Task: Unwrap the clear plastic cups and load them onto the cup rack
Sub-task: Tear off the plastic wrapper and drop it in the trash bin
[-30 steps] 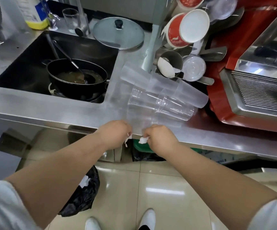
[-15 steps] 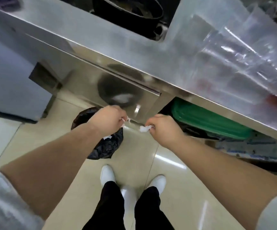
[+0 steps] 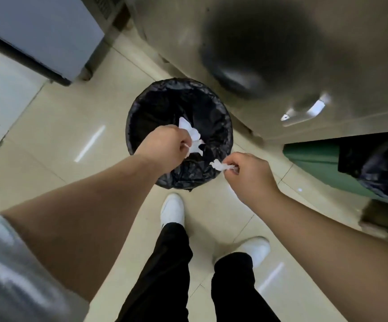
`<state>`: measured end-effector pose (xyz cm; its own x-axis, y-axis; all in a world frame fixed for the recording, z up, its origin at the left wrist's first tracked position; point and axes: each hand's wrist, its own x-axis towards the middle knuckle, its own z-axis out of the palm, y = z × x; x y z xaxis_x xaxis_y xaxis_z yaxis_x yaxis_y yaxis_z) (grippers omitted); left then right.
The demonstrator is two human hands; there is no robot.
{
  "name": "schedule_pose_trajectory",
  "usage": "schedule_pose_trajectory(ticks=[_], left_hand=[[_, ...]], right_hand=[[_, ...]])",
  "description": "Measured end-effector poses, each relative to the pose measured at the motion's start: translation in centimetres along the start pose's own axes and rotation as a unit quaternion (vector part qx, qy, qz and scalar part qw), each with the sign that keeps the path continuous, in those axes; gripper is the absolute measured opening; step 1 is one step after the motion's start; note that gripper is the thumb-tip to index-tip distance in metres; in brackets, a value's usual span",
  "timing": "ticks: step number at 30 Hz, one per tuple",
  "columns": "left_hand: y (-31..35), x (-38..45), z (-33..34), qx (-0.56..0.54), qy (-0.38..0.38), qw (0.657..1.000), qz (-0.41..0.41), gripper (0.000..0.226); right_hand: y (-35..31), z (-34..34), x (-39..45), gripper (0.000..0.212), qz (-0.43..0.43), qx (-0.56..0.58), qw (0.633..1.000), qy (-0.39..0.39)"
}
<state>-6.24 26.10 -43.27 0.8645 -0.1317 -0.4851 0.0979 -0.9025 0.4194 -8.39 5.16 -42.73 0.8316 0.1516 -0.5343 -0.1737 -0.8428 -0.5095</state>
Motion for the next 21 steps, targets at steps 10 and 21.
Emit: schedule_pose_trajectory(ticks=[10,21], left_hand=[[-6.1,5.2,4.2,0.032,-0.066,0.997,-0.02,0.028],[-7.7,5.9,6.3,0.041,-0.092,0.995,-0.022,0.028]], right_hand=[[0.5,6.7,7.8,0.019,0.062,0.042,0.997,0.021],[0.5,8.4,11.0,0.021,0.057,0.015,0.998,0.002]])
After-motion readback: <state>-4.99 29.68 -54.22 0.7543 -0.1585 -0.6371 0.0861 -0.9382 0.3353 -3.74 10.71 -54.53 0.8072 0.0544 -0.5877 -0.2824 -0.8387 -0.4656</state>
